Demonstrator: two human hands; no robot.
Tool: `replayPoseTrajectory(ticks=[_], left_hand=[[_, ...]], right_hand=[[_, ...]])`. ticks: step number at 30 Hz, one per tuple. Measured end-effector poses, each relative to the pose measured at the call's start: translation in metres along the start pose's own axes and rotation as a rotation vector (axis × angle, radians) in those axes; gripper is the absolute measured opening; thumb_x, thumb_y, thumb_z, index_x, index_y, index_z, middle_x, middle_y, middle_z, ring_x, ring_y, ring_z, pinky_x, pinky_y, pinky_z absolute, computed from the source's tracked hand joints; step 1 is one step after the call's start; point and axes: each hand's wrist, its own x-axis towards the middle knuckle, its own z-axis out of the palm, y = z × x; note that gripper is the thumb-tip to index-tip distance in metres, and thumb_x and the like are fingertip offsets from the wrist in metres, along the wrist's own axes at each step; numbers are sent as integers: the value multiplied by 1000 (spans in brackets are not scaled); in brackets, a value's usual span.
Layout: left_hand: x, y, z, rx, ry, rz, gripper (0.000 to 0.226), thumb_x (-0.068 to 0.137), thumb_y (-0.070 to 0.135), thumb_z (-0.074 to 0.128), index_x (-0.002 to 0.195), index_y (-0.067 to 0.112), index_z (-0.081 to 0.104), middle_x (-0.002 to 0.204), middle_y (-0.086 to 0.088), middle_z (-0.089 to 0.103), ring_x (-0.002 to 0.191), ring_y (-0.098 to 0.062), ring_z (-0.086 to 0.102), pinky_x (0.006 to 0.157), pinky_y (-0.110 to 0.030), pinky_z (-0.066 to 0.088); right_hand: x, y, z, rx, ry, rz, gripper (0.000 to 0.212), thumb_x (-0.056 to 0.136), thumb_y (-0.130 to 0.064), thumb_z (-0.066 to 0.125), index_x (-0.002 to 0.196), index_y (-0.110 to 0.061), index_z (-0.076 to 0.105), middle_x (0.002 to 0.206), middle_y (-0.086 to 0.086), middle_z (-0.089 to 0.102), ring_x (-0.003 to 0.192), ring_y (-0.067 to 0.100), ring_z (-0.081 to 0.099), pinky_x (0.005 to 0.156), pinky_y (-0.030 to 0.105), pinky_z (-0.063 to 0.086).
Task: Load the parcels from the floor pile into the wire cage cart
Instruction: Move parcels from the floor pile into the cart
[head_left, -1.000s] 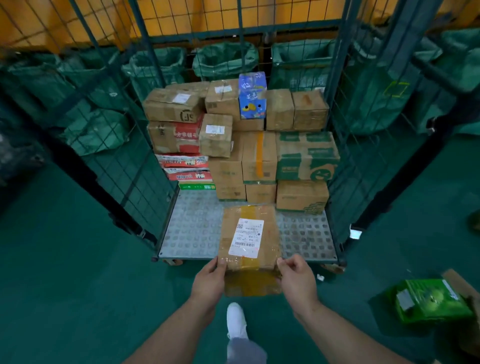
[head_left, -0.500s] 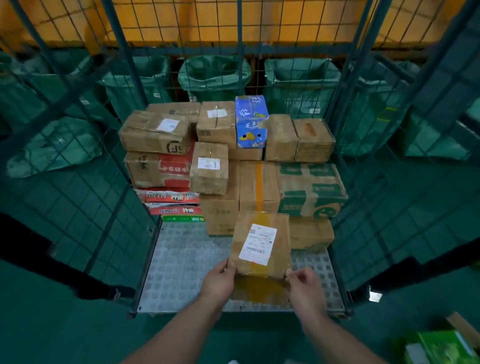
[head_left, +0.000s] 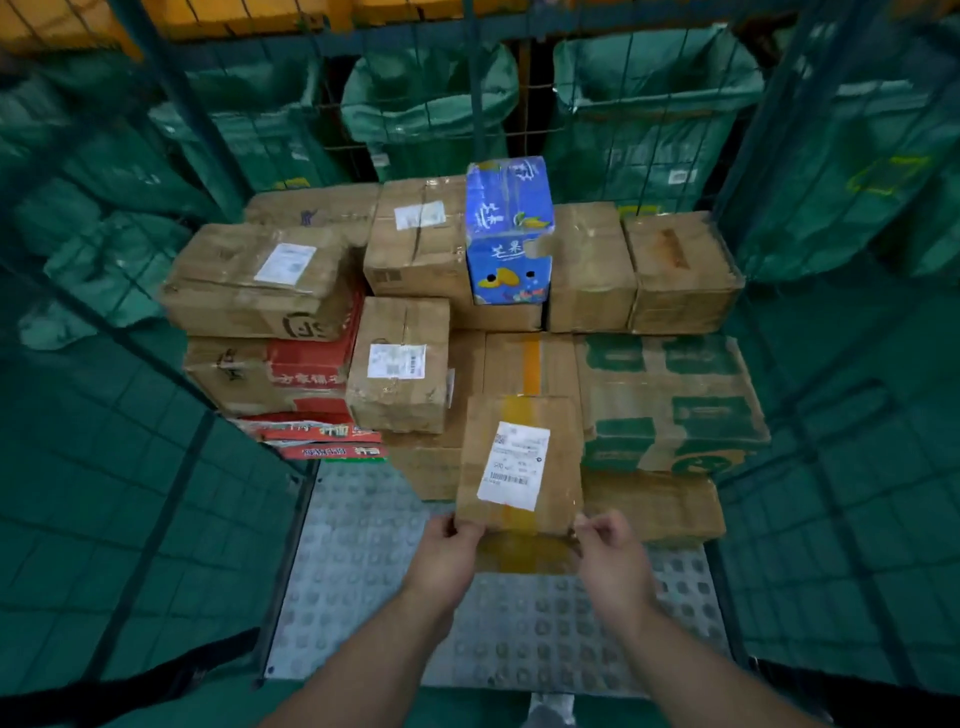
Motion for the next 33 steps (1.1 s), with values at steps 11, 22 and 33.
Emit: replayPoseTrajectory(ticks=[11,22,33], left_hand=[[133,96,42,-189,-90,-95,60,92,34,66,145,41,40,124,6,66,108,-18,64,84,-36,57],[196,77,56,-165,-105,-421,45,101,55,52,130,21,49,117,-10,67,96,-31,70,83,-44,59],[288,96,65,-432,188,-265,39,88,43,67,115,15,72,104,-3,77,96,-23,71,83,-30,56]], right_hand=[[122,-57,60,172,140,0,32,100,-20,64,74,-7,50,69,7,58,69,26,55,59,33,39],[191,-43,93,231,160,310,38,98,-37,59,130,-18,50,103,8,73,87,26,71,77,36,56],[288,-109,81,-107,-30,112,23,105,-56,39,111,-42,57,98,-3,71,92,20,69,88,45,58]])
